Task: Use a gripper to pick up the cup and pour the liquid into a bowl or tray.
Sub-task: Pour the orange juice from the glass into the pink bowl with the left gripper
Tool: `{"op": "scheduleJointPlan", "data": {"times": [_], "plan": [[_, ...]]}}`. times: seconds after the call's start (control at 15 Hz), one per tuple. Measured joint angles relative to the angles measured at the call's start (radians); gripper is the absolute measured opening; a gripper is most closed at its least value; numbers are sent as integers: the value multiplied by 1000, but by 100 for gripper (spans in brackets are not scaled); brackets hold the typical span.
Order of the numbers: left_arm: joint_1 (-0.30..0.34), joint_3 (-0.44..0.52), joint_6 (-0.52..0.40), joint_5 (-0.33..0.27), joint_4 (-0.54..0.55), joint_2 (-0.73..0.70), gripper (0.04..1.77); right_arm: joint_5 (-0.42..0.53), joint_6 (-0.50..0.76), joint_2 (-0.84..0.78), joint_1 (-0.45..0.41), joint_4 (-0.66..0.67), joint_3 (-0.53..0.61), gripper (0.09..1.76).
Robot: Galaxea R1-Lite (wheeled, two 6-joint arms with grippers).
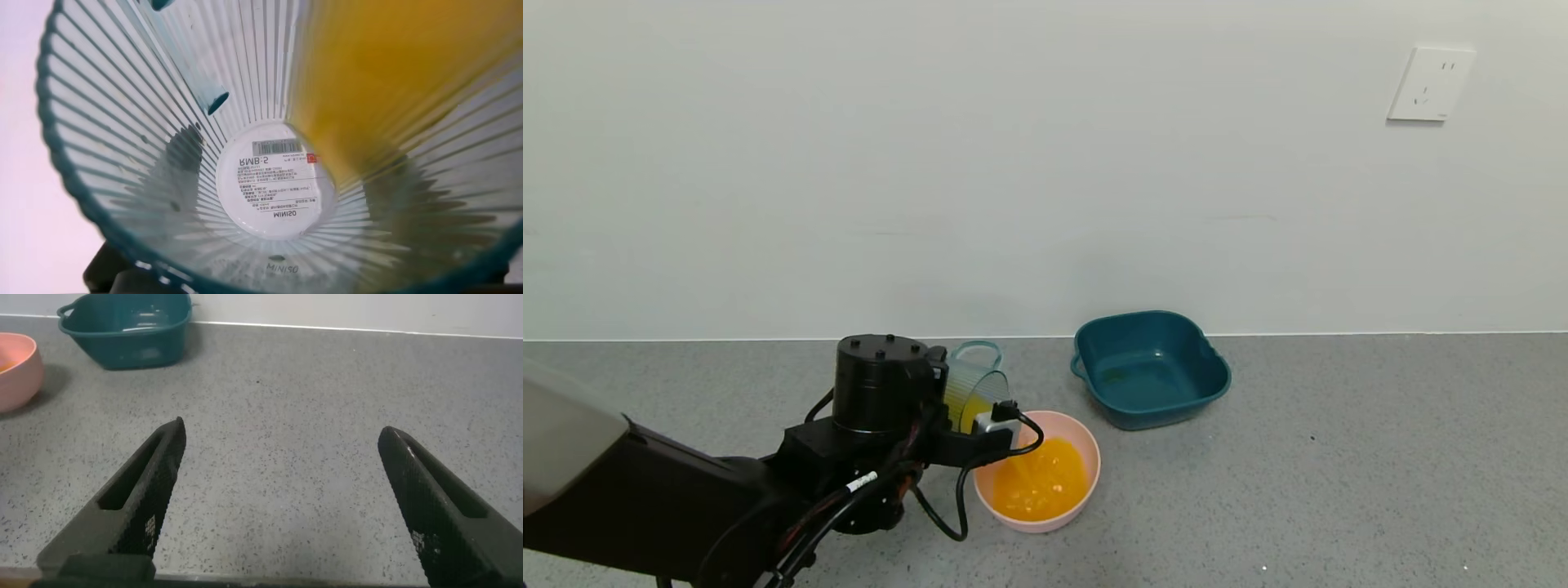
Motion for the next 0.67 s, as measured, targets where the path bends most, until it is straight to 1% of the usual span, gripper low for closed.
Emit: {"op": "scheduleJointPlan", "data": {"times": [0.33, 0.67], "plan": [[-9, -27, 114, 17, 0, -1, 126, 0, 0, 0, 0, 0, 0, 171], [-15, -28, 177, 27, 0, -9, 126, 0, 0, 0, 0, 0, 0, 171]]}}
